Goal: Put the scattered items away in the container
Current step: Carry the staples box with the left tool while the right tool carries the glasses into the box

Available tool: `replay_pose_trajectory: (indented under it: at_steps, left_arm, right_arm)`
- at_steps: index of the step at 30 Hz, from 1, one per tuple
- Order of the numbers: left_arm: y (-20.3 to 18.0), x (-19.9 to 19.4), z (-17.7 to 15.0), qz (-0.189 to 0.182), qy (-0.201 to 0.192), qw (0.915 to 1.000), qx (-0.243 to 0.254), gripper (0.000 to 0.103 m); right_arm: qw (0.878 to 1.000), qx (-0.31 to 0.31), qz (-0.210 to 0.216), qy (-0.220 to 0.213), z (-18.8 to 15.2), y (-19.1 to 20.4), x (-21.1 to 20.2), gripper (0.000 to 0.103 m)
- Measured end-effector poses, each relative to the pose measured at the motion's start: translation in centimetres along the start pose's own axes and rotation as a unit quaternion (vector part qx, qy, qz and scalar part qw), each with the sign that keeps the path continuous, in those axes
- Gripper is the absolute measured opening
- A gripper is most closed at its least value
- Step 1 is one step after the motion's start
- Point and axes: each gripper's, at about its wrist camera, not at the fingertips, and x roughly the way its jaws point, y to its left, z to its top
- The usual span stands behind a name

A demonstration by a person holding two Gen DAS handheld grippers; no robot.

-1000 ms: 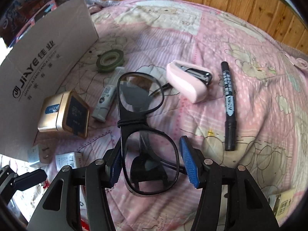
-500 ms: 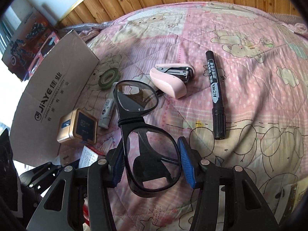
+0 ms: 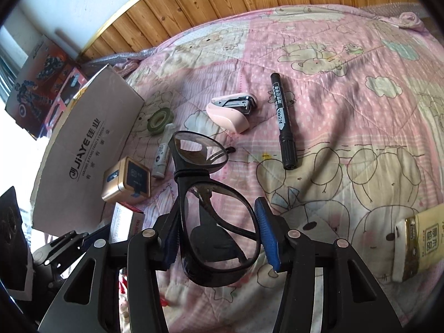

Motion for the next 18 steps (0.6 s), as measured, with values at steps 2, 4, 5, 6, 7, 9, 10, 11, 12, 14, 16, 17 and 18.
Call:
replay_pose_trajectory:
  at_steps: [2, 4, 5, 6, 7, 9, 10, 11, 12, 14, 16, 17, 18]
  left_arm:
    - [0.0, -0.6, -0.1, 0.007, 0.001, 1.0, 0.0, 0.039]
    - [0.0, -1.5, -0.2, 0.013, -0.002, 0.9999, 0.002, 0.039]
    - [0.0, -2.0, -0.3, 0.013, -0.005, 0.9999, 0.002, 0.039]
    - [0.0, -2.5, -0.3, 0.014, -0.009, 0.9999, 0.002, 0.039]
    - [0.0, -3.0, -0.4, 0.015, -0.013, 0.9998, 0.001, 0.039]
    - [0.0, -4.1, -0.6, 0.013, -0.021, 0.9997, 0.0, 0.039]
    - [0.0, -4.7, -0.8, 0.012, -0.024, 0.9996, -0.001, 0.039]
    - [0.0, -5.2, -0.9, 0.011, -0.028, 0.9995, -0.002, 0.039]
    - [0.0, -5.7, -1.1, 0.008, -0.032, 0.9994, -0.003, 0.039]
    - [0.0, -6.6, -1.5, 0.004, -0.04, 0.9992, -0.006, 0.039]
    - [0.2, -7.5, -1.8, -0.001, -0.046, 0.9989, -0.011, 0.039]
    - [0.3, -8.0, -2.0, -0.003, -0.05, 0.9986, -0.012, 0.039]
    - [0.4, -8.4, -2.2, -0.004, -0.055, 0.9984, -0.013, 0.039]
  right_arm:
    - [1.0, 0.0, -0.003, -0.001, -0.6, 0.2, -0.6, 0.052]
    - [1.0, 0.001, -0.006, -0.002, -1.1, 0.5, -1.3, 0.052]
    - [1.0, 0.002, -0.007, -0.003, -1.5, 0.6, -1.7, 0.052]
    - [1.0, 0.001, -0.009, -0.005, -1.7, 0.8, -2.0, 0.051]
    - [1.0, 0.0, -0.011, -0.006, -2.0, 1.0, -2.4, 0.051]
    - [1.0, -0.002, -0.014, -0.009, -2.7, 1.5, -3.2, 0.036]
    - [1.0, -0.006, -0.02, -0.01, -3.0, 1.9, -3.6, 0.013]
    - [1.0, -0.005, -0.027, -0.008, -3.3, 2.1, -3.8, 0.013]
    - [1.0, -0.001, -0.021, -0.008, -3.6, 2.1, -4.1, 0.013]
    - [0.999, -0.006, -0.034, -0.006, -4.3, 2.4, -4.2, 0.012]
    - [0.999, -0.007, -0.037, -0.001, -5.1, 2.5, -4.2, 0.012]
    - [0.999, -0.01, -0.043, 0.001, -5.5, 2.7, -4.2, 0.012]
    - [0.999, -0.016, -0.049, 0.001, -5.8, 2.8, -4.2, 0.012]
